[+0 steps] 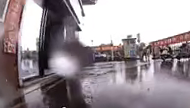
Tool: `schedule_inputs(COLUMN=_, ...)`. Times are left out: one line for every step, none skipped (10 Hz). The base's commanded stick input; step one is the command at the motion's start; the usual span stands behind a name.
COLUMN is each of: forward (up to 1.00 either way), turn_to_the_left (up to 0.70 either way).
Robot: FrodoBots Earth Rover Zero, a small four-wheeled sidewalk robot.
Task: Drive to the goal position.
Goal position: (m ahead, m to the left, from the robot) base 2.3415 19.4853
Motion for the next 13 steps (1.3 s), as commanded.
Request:
schedule_inputs(forward=1.0, turn_to_the_left=0.0)
schedule_inputs(forward=1.0, turn_to_the_left=0.0)
schedule_inputs(forward=1.0, turn_to_the_left=0.0)
schedule_inputs(forward=1.0, turn_to_the_left=0.0)
schedule_inputs(forward=1.0, turn_to_the_left=0.0)
schedule_inputs(forward=1.0, turn_to_the_left=0.0)
schedule_inputs(forward=1.0, turn_to_the_left=0.0)
schedule_inputs(forward=1.0, turn_to_the_left=0.0)
schedule_inputs(forward=1.0, turn_to_the_left=0.0)
schedule_inputs(forward=1.0, turn_to_the_left=0.0)
schedule_inputs(forward=1.0, turn_to_the_left=0.0)
schedule_inputs(forward=1.0, turn_to_the_left=0.0)
schedule_inputs(forward=1.0, turn_to_the_left=0.0)
